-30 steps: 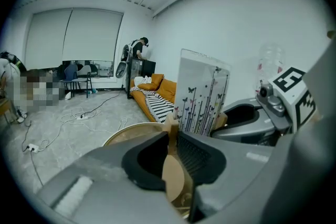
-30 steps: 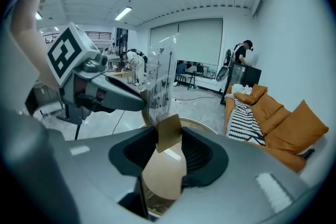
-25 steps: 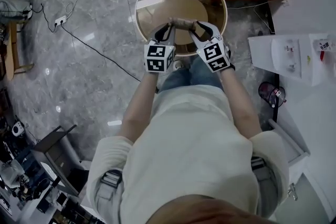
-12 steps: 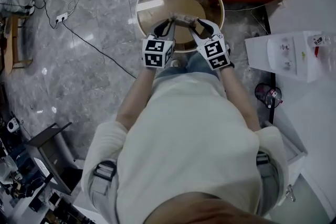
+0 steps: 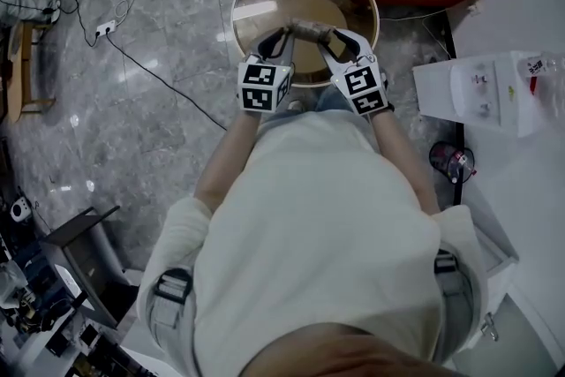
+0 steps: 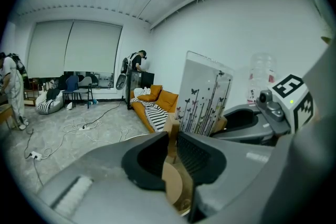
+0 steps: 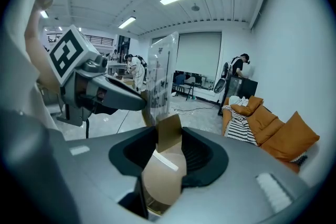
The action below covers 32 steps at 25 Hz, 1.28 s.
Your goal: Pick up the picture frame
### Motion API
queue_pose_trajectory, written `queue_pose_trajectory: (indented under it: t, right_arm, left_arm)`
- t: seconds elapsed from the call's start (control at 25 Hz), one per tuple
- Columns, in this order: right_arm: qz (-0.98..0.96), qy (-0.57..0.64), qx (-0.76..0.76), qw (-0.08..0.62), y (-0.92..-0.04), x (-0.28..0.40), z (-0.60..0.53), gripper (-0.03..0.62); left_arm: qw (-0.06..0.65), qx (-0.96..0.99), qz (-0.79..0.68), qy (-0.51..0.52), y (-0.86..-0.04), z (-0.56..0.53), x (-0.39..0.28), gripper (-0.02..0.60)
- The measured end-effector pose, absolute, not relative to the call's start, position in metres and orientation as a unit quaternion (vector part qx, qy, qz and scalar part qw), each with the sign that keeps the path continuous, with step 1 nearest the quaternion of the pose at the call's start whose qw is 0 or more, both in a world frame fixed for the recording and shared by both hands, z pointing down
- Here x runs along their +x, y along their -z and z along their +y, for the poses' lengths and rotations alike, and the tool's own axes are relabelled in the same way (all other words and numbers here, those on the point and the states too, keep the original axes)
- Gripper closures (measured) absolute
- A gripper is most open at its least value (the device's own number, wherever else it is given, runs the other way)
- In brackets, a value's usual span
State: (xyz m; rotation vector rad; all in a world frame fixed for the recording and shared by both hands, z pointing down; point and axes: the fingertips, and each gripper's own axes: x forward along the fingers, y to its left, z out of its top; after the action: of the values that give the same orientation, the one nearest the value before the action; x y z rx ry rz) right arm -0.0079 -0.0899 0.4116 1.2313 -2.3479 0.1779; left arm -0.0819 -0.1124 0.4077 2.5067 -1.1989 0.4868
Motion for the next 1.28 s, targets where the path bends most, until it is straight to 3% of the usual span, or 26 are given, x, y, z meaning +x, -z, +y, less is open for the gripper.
queue_pose_trajectory:
  t: [1.28]
  right_arm:
    - [-0.861,-0.058,0.443,0.243,-0.4129,-0.0118,-0.0969,0.445]
  left_arm:
    - [0.169,0.874,-0.424,-0.169,-0.4107,-0.1164,-0.0863,0.528]
